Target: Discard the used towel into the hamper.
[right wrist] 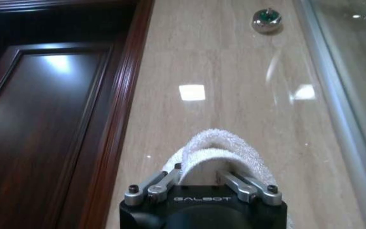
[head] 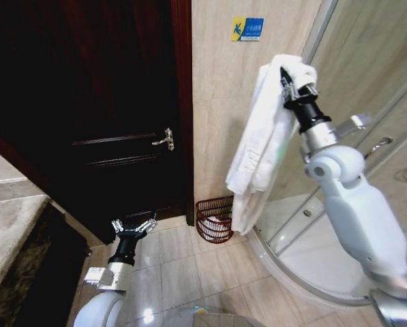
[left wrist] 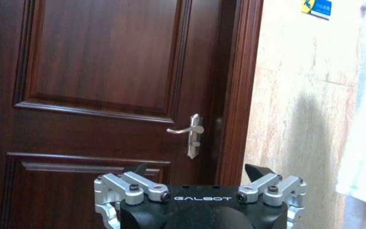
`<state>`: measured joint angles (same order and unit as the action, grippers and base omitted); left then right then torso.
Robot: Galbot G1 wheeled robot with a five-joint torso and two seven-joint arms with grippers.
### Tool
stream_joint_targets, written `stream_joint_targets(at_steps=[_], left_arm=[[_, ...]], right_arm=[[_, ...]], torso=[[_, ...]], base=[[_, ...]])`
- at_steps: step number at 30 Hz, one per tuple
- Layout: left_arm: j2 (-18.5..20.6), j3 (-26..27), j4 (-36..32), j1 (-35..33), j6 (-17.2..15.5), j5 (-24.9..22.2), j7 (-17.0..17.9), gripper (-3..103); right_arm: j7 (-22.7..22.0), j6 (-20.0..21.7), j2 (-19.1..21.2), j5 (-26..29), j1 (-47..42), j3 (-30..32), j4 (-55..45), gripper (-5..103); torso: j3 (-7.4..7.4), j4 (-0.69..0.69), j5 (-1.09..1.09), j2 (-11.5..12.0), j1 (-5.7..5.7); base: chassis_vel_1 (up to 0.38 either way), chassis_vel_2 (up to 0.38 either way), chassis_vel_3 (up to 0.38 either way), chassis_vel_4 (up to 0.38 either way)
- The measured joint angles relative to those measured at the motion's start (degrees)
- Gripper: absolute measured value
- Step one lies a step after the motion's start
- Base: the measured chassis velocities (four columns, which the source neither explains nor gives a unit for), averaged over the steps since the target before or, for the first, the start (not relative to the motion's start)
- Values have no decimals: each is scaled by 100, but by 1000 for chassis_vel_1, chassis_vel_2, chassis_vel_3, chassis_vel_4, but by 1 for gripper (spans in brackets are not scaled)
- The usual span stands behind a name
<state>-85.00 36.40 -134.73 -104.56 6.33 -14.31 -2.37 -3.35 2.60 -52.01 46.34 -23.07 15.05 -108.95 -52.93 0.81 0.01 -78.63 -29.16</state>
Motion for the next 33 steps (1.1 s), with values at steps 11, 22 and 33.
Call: stream_joint_targets(at_steps=[11, 22, 33], left_arm=[[0, 0, 0, 0, 0, 0, 0, 100], [0, 0, 0, 0, 0, 0, 0, 100], [0, 0, 0, 0, 0, 0, 0, 100]], right_arm=[[247, -193, -101, 5, 790, -357, 994, 13], [328, -261, -369, 35, 1795, -816, 1736, 13], [209, -219, -1083, -354, 2726, -1120, 2302, 13]], torso=[[0, -1, -2, -1, 0], [0, -1, 0, -1, 0], [1, 0, 1, -1, 0]], base=[[0, 0, 0, 0], [0, 0, 0, 0], [0, 0, 0, 0]])
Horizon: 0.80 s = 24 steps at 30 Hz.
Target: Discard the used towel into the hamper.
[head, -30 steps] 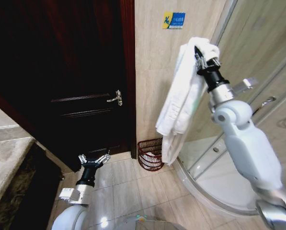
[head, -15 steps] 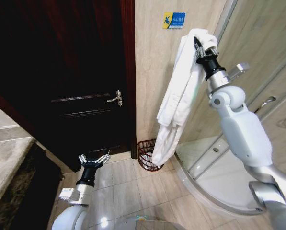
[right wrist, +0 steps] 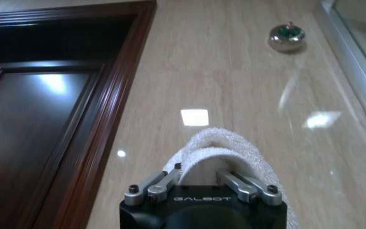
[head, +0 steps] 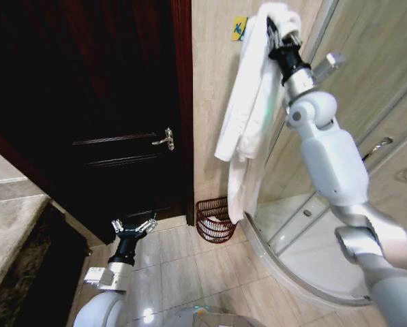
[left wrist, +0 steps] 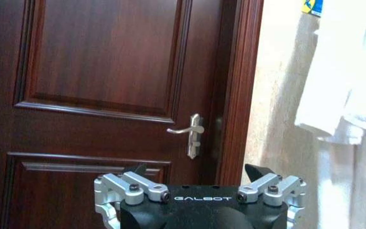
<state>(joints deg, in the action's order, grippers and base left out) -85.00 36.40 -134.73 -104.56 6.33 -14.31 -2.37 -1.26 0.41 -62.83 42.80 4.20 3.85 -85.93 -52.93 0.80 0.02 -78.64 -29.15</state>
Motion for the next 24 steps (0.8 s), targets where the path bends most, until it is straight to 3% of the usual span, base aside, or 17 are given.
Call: stream_joint_targets(at_steps=[6, 24], left_arm=[[0, 0, 0, 0, 0, 0, 0, 100], [0, 0, 0, 0, 0, 0, 0, 100]], right_arm=[[9, -9, -175, -84, 154, -71, 196, 13], [226, -347, 27, -240, -1126, 190, 131, 13]], torso=[[0, 0, 0, 0, 0], [0, -1, -2, 0, 0]], base=[[0, 0, 0, 0], [0, 0, 0, 0]])
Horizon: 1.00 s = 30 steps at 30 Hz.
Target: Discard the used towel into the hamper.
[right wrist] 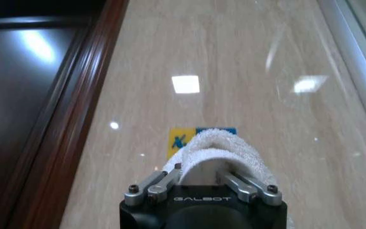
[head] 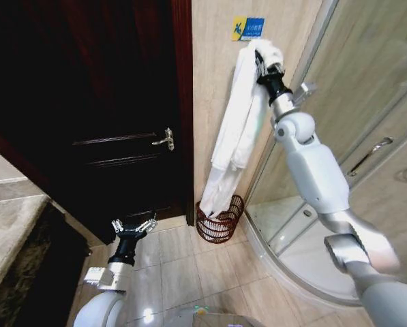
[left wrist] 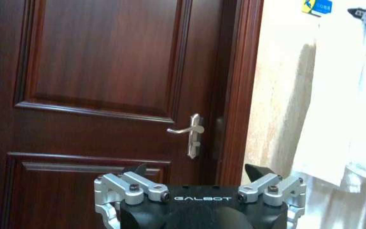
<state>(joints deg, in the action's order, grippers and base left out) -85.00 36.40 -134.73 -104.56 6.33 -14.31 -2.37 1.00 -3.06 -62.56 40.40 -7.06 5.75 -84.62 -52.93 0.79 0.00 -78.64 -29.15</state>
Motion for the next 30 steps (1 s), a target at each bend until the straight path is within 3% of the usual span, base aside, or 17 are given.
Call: stream_joint_targets(at_steps=[17, 30], left_arm=[[0, 0, 0, 0, 0, 0, 0, 100], [0, 0, 0, 0, 0, 0, 0, 100]], right_arm=[[142, -184, 174, -39, -731, 48, -79, 13], [163, -284, 34, -246, -1462, -79, -215, 13]], torso=[[0, -1, 0, 0, 0], [0, 1, 0, 0, 0]], base=[[0, 0, 0, 0], [0, 0, 0, 0]])
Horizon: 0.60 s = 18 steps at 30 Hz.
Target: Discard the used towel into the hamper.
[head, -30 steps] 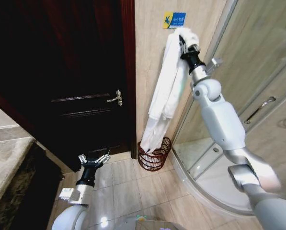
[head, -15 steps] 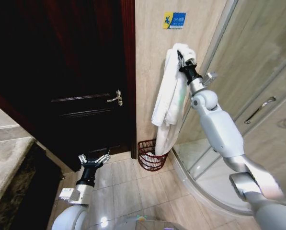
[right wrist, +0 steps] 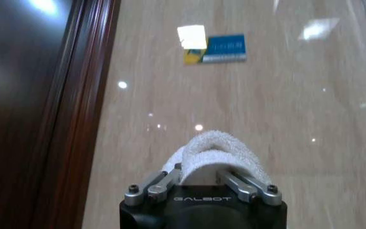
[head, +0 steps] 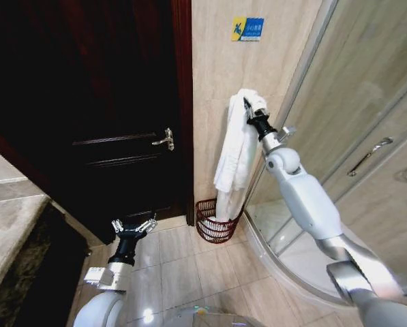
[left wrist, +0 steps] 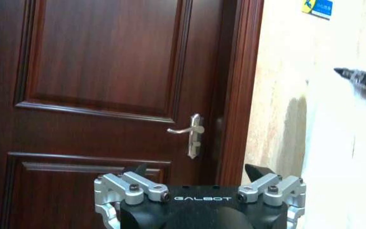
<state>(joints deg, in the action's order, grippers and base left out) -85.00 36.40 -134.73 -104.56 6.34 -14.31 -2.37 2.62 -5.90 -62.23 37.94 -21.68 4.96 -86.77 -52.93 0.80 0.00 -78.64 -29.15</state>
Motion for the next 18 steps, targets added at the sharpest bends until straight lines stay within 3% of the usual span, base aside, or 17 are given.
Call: stream_joint_targets(at_steps=[18], left_arm=[[0, 0, 0, 0, 0, 0, 0, 100]], right_arm=[[178, -336, -90, -483, -819, -208, 473, 13]], torso=[[0, 0, 0, 0, 0]], base=[[0, 0, 0, 0]])
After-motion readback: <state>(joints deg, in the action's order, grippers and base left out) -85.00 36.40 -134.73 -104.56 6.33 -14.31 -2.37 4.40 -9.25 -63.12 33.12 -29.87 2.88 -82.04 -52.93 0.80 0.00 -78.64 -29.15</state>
